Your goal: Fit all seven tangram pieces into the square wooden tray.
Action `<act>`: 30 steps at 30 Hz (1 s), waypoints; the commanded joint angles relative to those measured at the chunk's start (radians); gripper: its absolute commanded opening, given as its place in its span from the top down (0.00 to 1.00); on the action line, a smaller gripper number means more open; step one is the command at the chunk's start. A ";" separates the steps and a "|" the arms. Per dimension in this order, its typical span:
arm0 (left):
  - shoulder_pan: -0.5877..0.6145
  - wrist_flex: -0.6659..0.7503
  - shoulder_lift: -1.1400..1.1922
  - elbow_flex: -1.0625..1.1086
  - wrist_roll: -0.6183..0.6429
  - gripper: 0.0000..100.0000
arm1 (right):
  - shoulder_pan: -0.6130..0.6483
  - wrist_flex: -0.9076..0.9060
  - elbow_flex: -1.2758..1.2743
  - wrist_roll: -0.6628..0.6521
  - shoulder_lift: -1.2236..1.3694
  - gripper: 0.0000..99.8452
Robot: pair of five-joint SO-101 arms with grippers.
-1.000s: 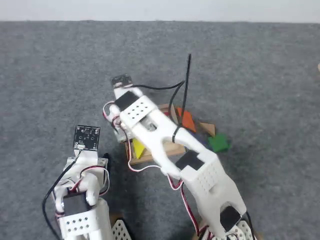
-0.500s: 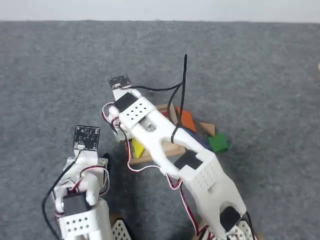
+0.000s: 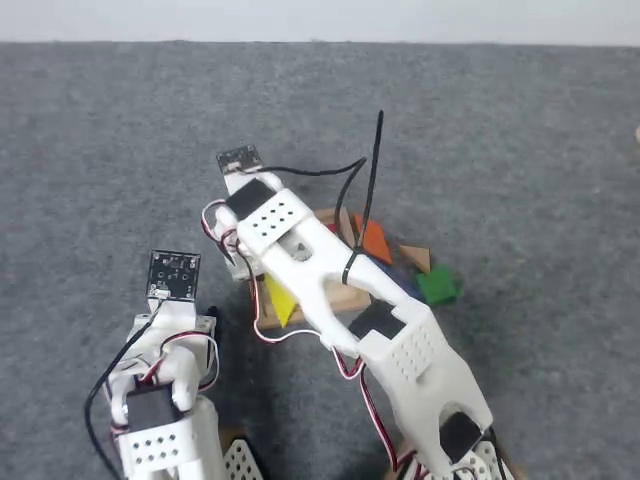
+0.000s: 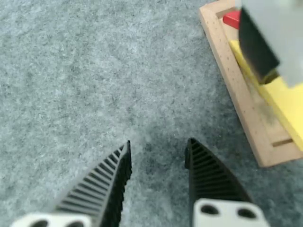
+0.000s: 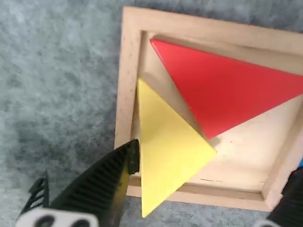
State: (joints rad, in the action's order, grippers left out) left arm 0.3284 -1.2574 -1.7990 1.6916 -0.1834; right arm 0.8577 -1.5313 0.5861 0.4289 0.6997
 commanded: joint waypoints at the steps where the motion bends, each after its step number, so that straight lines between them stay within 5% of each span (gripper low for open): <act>1: -0.003 -0.006 -0.018 -0.008 0.006 0.81 | -0.012 -0.030 0.081 -0.014 -0.022 0.55; 11: -0.003 -0.006 -0.018 -0.008 0.006 0.81 | -0.099 -0.183 0.055 -0.054 -0.073 0.55; 19: -0.003 -0.006 -0.018 -0.008 0.006 0.81 | 0.018 -0.120 -0.026 -0.063 0.012 0.55; 30: -0.003 -0.006 -0.018 -0.008 0.006 0.81 | -0.021 -0.113 0.157 -0.064 0.203 0.55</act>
State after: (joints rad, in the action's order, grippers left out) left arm 0.3284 -1.2574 -1.7990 1.6916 -0.1834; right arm 0.8623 -1.6602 0.6797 0.3767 0.8378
